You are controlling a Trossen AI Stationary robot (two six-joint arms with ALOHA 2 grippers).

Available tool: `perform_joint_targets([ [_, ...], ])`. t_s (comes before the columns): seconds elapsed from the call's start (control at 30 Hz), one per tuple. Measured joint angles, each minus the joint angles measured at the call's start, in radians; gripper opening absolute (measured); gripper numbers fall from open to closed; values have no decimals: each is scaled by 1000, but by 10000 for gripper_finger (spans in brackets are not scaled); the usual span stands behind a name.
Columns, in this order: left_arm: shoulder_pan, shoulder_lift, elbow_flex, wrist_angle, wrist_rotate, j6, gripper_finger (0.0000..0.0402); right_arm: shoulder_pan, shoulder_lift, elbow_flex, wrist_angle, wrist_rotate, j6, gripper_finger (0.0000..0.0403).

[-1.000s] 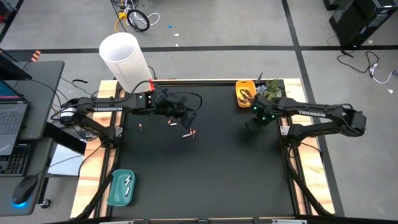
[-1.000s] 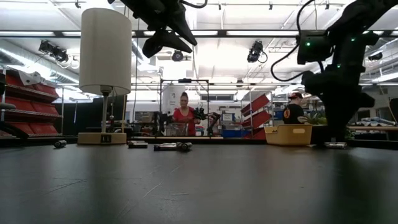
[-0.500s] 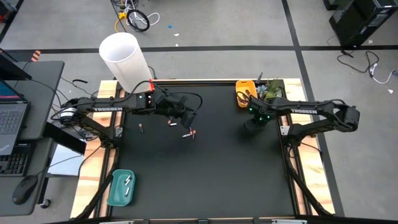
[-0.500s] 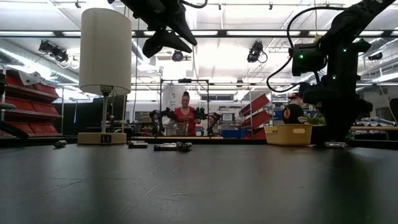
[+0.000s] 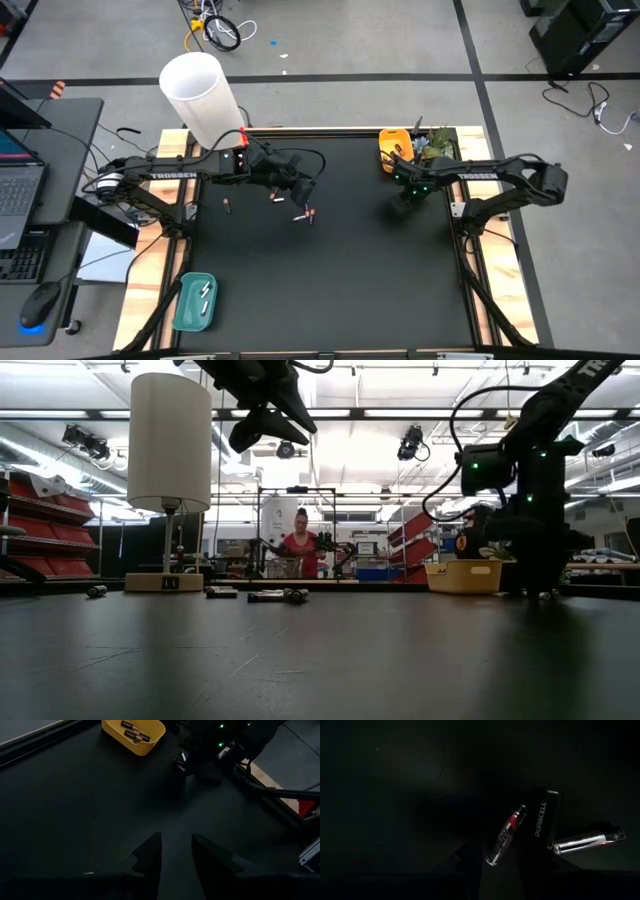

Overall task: Sort batteries
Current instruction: Put the silver battery into the blue bin

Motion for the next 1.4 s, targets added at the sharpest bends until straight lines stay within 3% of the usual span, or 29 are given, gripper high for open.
perform_joint_targets([
  [0.3,0,0,0,0,0,1,121,0,23,1,11,1,11,94],
  [0.53,0,0,0,0,0,0,121,1,48,3,14,19,-52,12],
  [0.8,0,0,0,36,-6,0,121,0,47,3,18,-2,-70,4],
  [1.13,0,1,0,42,-9,3,121,3,-54,66,48,-43,-51,2],
  [1.4,0,1,0,40,-11,18,121,3,-97,83,247,-142,-42,1],
])
